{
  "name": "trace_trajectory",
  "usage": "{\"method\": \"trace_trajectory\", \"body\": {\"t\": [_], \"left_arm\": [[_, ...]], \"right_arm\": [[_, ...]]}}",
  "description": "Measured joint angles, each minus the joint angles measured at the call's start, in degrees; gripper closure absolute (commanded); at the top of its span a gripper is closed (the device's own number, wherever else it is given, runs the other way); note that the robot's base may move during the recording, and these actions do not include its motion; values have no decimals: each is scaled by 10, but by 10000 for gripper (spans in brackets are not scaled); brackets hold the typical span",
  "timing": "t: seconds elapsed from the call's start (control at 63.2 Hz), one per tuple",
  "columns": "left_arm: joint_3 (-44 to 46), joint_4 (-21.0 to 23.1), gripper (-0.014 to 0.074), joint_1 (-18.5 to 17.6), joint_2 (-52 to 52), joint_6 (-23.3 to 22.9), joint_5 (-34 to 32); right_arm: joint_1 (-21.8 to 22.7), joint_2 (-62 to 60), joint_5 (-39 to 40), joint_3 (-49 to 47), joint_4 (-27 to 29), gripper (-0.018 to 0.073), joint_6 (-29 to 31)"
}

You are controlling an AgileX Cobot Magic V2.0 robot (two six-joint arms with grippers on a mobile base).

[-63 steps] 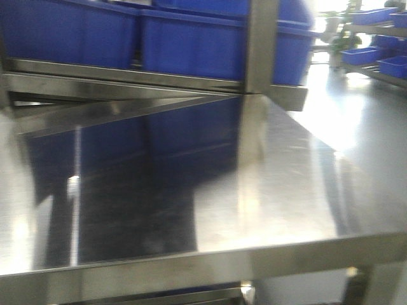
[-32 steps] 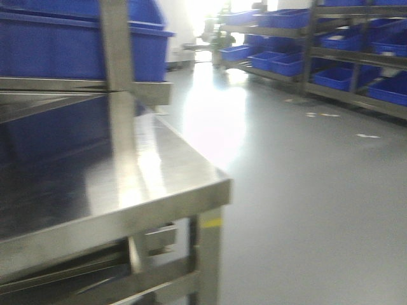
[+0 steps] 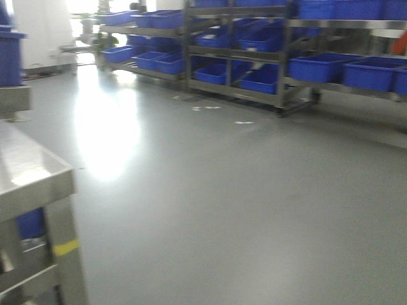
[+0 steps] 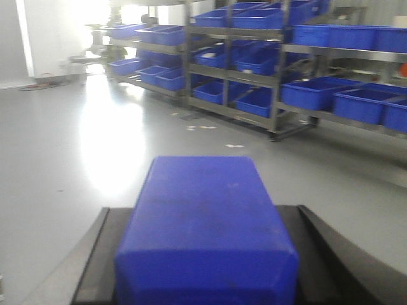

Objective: Pick and sort blue part to right shelf
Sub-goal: 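Drive the base away from the table down the aisle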

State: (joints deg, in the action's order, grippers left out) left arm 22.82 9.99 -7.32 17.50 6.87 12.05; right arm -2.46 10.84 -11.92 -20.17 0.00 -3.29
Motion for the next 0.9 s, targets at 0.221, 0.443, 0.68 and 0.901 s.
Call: {"method": "trace_trajectory", "body": {"t": [0.221, 0.443, 0.68, 0.901], "left_arm": [[0, 0, 230, 0, 0, 0, 0], [0, 0, 230, 0, 0, 0, 0], [0, 0, 230, 0, 0, 0, 0], [0, 0, 230, 0, 0, 0, 0]], "right_arm": [[0, 0, 0, 0, 0, 147, 0], [0, 0, 0, 0, 0, 147, 0], [0, 0, 0, 0, 0, 147, 0], [0, 0, 0, 0, 0, 147, 0]]}}
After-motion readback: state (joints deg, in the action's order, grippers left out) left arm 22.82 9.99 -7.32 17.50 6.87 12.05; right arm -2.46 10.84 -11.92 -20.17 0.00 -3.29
